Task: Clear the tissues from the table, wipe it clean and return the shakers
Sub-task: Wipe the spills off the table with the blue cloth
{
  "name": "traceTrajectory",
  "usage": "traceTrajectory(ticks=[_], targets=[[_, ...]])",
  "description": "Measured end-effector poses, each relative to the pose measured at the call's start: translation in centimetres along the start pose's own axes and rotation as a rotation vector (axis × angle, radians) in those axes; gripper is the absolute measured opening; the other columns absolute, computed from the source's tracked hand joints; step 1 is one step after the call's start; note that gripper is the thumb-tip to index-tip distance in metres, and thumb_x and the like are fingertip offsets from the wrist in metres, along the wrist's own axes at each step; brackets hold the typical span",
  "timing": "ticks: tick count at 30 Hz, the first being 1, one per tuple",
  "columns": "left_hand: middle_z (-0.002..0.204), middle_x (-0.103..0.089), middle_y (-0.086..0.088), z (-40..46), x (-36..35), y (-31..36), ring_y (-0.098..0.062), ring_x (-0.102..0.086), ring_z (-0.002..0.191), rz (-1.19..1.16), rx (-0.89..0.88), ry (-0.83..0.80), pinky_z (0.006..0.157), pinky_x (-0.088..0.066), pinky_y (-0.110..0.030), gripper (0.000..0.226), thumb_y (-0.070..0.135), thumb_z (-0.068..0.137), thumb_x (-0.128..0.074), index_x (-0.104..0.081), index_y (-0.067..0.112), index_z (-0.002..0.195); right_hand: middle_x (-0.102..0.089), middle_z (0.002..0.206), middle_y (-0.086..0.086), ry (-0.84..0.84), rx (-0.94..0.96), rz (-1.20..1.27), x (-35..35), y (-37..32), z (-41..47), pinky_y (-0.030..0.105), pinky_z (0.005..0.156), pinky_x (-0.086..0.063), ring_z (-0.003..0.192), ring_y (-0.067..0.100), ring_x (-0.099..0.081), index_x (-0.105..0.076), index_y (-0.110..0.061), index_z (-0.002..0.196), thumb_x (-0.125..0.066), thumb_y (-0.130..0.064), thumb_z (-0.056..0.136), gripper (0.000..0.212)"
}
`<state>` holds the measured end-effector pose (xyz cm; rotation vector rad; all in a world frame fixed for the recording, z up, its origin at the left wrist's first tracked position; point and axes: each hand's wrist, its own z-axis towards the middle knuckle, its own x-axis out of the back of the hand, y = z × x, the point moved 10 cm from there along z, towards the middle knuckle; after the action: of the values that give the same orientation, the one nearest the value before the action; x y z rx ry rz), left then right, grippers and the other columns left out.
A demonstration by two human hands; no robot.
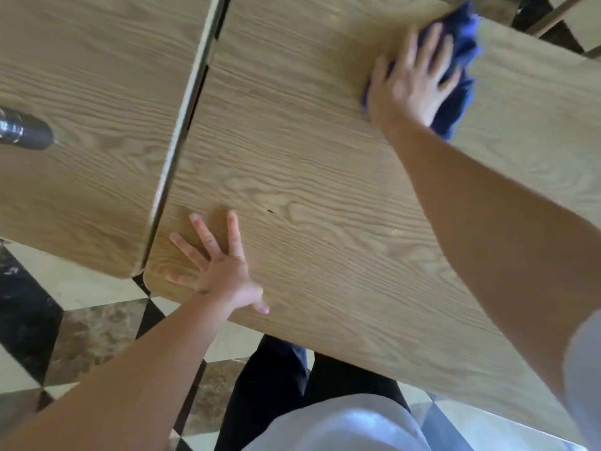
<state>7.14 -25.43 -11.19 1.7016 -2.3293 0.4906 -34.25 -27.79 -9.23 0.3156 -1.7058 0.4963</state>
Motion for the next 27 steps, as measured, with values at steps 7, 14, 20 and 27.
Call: traceTrajectory(ticks=[7,14,20,27], targets=[[0.120,0.073,-0.012,-1.0,0.5,0.2,-0.049,0.049,0.129,0.056,0.065,0.010,0.103,-0.008,-0.084,0.177,0.044,0.041,-0.098,0.060,0.039,0.120,-0.017,0.166,0.002,-0.252,0.720,-0.010,-5.1,-6.9,-27.5,0.054,0.122,-0.006,0.154,0.025,-0.011,-0.034,-0.026,0.154,-0.037,-0.043,0.100,0.056],[0.117,0.074,-0.010,-0.9,0.2,0.2,-0.048,0.053,0.126,0.028,0.035,-0.009,0.104,-0.004,-0.084,0.175,0.040,0.045,-0.098,0.062,0.041,0.116,-0.042,0.156,-0.004,-0.211,0.677,-0.098,-3.1,12.7,-30.8,0.050,0.117,-0.029,0.144,0.021,-0.040,-0.051,-0.027,0.145,-0.062,-0.035,0.087,0.059],[0.119,0.073,-0.010,-0.7,0.1,0.2,-0.047,0.054,0.125,0.002,0.010,-0.007,0.102,-0.002,-0.086,0.175,0.039,0.045,-0.098,0.060,0.042,0.119,-0.026,0.164,-0.004,-0.055,0.073,-0.124,1.3,20.4,-15.0,0.048,0.121,-0.020,0.150,0.023,-0.023,-0.031,-0.029,0.154,-0.043,-0.043,0.095,0.062],[0.120,0.073,-0.012,-0.6,0.2,0.2,-0.048,0.054,0.124,-0.016,-0.005,-0.014,0.101,0.004,-0.085,0.175,0.039,0.046,-0.098,0.060,0.040,0.120,-0.013,0.167,-0.001,-0.038,0.116,-0.037,0.7,7.0,-3.8,0.054,0.122,-0.008,0.154,0.024,-0.010,-0.020,-0.032,0.157,-0.024,-0.051,0.097,0.063]])
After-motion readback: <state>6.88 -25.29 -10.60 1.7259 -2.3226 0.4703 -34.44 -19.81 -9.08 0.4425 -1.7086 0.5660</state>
